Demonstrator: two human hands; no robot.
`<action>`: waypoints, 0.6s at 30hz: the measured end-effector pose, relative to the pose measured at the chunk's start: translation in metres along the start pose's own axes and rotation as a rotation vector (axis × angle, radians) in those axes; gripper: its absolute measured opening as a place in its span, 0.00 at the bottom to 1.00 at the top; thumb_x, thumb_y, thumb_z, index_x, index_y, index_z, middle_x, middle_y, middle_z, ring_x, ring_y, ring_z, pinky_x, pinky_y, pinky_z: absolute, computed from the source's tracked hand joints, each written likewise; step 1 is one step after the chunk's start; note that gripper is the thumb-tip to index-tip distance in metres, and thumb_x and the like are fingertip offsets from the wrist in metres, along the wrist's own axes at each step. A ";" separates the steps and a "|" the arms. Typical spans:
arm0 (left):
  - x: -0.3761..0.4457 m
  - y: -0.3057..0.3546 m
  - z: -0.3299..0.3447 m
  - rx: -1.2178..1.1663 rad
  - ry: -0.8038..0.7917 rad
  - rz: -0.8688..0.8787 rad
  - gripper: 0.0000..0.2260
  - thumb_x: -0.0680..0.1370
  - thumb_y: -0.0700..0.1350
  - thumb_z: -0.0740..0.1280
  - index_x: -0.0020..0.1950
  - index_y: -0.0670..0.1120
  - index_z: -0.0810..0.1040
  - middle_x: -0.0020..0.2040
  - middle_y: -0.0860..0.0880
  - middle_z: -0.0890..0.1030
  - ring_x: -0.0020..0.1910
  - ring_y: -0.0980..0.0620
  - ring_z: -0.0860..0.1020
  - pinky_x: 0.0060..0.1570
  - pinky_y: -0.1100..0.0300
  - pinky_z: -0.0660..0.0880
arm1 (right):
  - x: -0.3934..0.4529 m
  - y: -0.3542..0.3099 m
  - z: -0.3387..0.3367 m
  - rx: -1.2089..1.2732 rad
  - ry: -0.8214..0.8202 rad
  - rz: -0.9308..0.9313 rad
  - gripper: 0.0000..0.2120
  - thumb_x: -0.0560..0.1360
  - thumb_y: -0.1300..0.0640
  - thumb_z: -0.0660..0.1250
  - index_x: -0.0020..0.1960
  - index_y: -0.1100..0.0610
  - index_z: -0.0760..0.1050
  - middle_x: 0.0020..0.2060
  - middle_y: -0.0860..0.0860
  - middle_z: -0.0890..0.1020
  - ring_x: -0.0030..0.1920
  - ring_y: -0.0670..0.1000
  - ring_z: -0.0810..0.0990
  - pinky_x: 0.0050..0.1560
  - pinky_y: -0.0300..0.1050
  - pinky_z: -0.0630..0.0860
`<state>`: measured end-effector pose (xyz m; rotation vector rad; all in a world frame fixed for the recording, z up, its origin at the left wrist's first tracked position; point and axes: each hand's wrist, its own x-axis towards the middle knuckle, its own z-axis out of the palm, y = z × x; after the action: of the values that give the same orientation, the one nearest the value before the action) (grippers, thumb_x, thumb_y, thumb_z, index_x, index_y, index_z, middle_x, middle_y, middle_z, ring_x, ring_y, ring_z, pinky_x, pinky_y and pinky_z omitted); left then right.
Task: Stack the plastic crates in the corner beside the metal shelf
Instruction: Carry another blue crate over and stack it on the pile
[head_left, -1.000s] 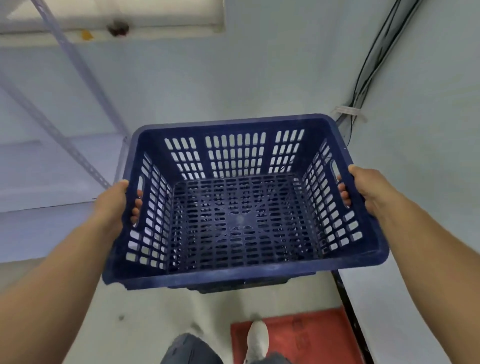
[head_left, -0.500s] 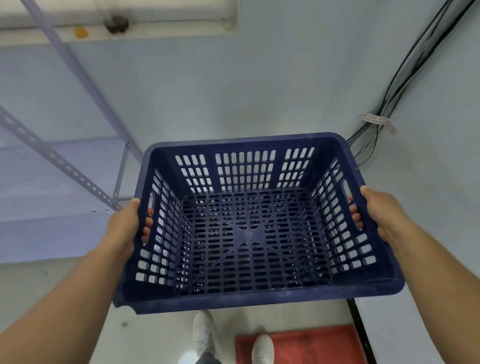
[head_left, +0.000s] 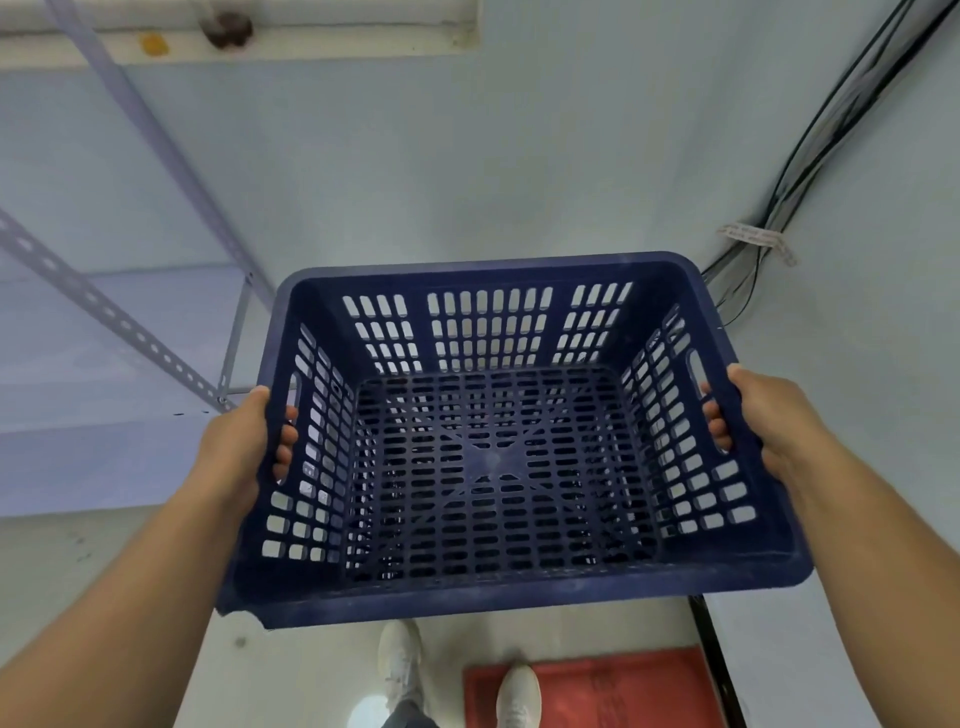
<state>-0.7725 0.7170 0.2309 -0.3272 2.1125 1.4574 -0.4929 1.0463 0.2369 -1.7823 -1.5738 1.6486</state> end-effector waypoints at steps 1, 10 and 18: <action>0.000 0.002 0.000 -0.007 -0.003 0.001 0.17 0.81 0.52 0.54 0.42 0.44 0.74 0.33 0.48 0.70 0.28 0.51 0.65 0.29 0.58 0.63 | 0.000 -0.002 0.000 0.003 0.000 -0.004 0.18 0.81 0.49 0.53 0.44 0.59 0.74 0.33 0.54 0.74 0.30 0.52 0.69 0.30 0.46 0.67; 0.010 0.016 0.001 0.068 -0.065 -0.024 0.17 0.82 0.53 0.52 0.42 0.44 0.72 0.32 0.48 0.69 0.28 0.51 0.65 0.27 0.59 0.63 | 0.006 -0.015 0.009 -0.036 -0.043 0.024 0.19 0.82 0.48 0.51 0.43 0.59 0.72 0.32 0.54 0.72 0.29 0.52 0.68 0.29 0.45 0.66; -0.002 -0.002 -0.005 0.061 -0.028 -0.001 0.18 0.83 0.53 0.53 0.43 0.44 0.73 0.33 0.47 0.71 0.29 0.51 0.67 0.29 0.58 0.65 | 0.000 0.000 0.003 -0.042 -0.046 0.059 0.18 0.81 0.48 0.52 0.46 0.59 0.73 0.33 0.55 0.74 0.29 0.53 0.69 0.29 0.46 0.68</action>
<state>-0.7719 0.7112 0.2319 -0.2836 2.1296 1.3855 -0.4953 1.0452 0.2360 -1.8409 -1.6012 1.7074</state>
